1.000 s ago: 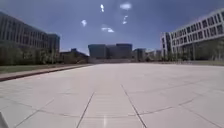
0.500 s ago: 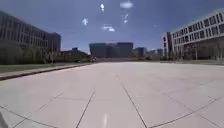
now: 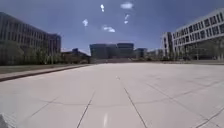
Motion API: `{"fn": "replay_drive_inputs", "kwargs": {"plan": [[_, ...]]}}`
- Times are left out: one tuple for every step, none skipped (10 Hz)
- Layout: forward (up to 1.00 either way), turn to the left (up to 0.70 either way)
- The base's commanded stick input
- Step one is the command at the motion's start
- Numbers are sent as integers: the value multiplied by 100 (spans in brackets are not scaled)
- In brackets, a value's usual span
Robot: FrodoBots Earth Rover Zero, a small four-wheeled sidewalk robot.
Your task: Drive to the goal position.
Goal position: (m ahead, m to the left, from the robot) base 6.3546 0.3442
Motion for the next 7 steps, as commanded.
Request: {"fn": "replay_drive_inputs", "kwargs": {"plan": [[50,0],[50,0],[50,0],[50,0],[50,0],[50,0],[50,0]]}}
